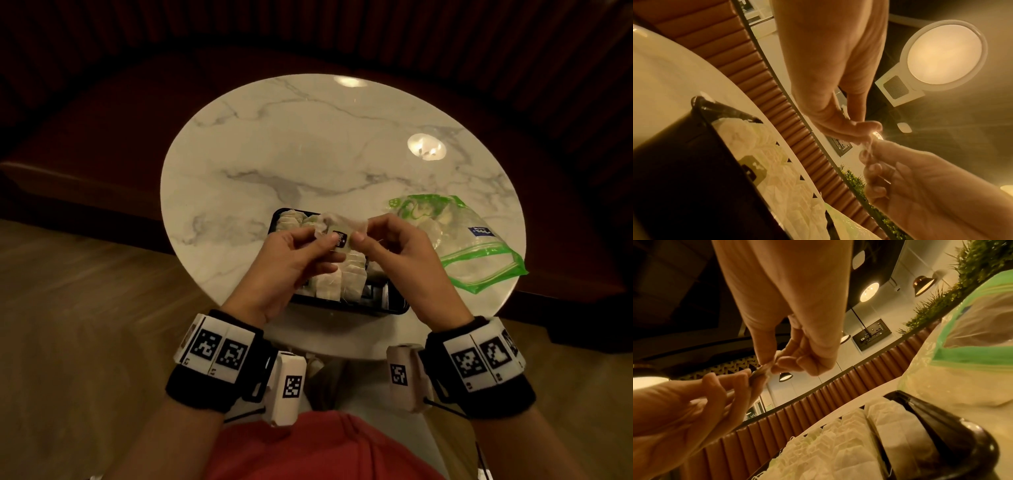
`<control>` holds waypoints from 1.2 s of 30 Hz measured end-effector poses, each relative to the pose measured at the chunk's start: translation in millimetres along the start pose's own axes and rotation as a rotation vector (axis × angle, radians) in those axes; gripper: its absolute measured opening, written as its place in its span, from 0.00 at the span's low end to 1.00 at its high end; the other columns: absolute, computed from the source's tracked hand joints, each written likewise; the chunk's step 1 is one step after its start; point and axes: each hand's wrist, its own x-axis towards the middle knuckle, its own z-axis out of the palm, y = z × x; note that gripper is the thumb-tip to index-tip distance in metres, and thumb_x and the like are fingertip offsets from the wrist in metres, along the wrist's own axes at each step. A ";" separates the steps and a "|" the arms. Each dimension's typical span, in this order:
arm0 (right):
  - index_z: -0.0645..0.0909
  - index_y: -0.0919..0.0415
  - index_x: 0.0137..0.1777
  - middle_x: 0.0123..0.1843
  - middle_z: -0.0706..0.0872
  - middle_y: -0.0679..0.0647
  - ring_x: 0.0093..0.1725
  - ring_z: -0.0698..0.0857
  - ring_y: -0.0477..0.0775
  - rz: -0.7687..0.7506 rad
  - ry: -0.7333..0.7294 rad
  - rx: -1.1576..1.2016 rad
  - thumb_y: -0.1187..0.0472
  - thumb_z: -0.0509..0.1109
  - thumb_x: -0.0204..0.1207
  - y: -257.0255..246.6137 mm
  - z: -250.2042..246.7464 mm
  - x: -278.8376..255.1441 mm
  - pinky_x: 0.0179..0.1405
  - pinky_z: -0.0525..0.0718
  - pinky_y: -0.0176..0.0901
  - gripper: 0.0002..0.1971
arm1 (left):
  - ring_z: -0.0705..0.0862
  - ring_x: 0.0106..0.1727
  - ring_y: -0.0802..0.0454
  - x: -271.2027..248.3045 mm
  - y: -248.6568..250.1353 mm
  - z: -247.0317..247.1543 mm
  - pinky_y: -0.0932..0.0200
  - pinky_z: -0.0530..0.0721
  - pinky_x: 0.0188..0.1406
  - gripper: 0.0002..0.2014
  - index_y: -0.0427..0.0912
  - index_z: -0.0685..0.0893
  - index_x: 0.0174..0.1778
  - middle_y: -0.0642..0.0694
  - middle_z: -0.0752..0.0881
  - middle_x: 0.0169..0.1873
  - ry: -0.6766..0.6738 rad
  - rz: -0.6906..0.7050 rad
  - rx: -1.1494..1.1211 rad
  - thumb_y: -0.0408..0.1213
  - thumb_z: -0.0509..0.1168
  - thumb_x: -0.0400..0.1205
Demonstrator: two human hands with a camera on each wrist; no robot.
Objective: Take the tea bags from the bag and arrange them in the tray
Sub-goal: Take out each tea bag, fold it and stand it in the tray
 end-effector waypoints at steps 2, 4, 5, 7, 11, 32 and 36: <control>0.83 0.63 0.51 0.45 0.90 0.59 0.43 0.88 0.53 0.019 -0.043 0.030 0.60 0.73 0.79 -1.0 0.4 -2.0 0.45 0.85 0.46 0.07 | 0.87 0.38 0.57 0.8 0.4 1.1 0.67 0.84 0.36 0.07 0.38 0.88 0.52 0.48 0.90 0.37 0.064 0.068 0.016 0.34 0.69 0.80; 0.84 0.62 0.53 0.45 0.90 0.56 0.44 0.88 0.50 0.026 -0.109 -0.002 0.60 0.72 0.79 -1.4 0.8 -3.6 0.47 0.86 0.44 0.07 | 0.86 0.40 0.57 1.2 0.7 3.4 0.66 0.83 0.35 0.11 0.37 0.89 0.55 0.47 0.90 0.39 0.116 0.134 0.051 0.36 0.71 0.79; 0.85 0.61 0.54 0.46 0.90 0.54 0.45 0.88 0.51 0.022 -0.136 -0.029 0.59 0.73 0.78 -1.4 0.7 -4.1 0.49 0.86 0.45 0.08 | 0.86 0.41 0.57 1.3 0.9 4.2 0.66 0.83 0.36 0.12 0.37 0.89 0.55 0.47 0.90 0.41 0.135 0.168 0.089 0.37 0.72 0.78; 0.85 0.57 0.58 0.50 0.90 0.51 0.48 0.88 0.51 0.012 -0.157 -0.042 0.56 0.74 0.77 -2.9 -0.6 -4.6 0.51 0.86 0.45 0.12 | 0.88 0.42 0.58 0.7 2.3 3.9 0.66 0.83 0.37 0.12 0.38 0.90 0.54 0.48 0.92 0.42 0.155 0.228 0.170 0.38 0.73 0.77; 0.84 0.59 0.57 0.47 0.89 0.48 0.43 0.88 0.43 -0.058 -0.082 0.031 0.59 0.72 0.78 -8.3 -4.5 -2.4 0.43 0.82 0.32 0.09 | 0.90 0.46 0.57 -1.5 7.3 2.3 0.69 0.82 0.39 0.11 0.37 0.90 0.53 0.45 0.92 0.45 0.129 0.286 0.241 0.35 0.74 0.77; 0.89 0.61 0.50 0.46 0.91 0.58 0.37 0.85 0.47 -0.121 0.049 0.082 0.62 0.74 0.77 -16.4 -6.8 4.2 0.36 0.82 0.38 0.05 | 0.90 0.52 0.53 -4.4 11.6 11.0 0.61 0.86 0.53 0.07 0.47 0.89 0.52 0.50 0.92 0.47 0.063 0.345 0.278 0.39 0.70 0.79; 0.90 0.60 0.50 0.43 0.92 0.52 0.41 0.86 0.43 -0.122 0.036 0.054 0.62 0.74 0.77 -15.8 -5.0 4.7 0.37 0.80 0.32 0.05 | 0.90 0.49 0.51 -3.1 11.0 9.4 0.61 0.87 0.49 0.04 0.43 0.90 0.48 0.46 0.92 0.44 0.092 0.374 0.281 0.34 0.71 0.80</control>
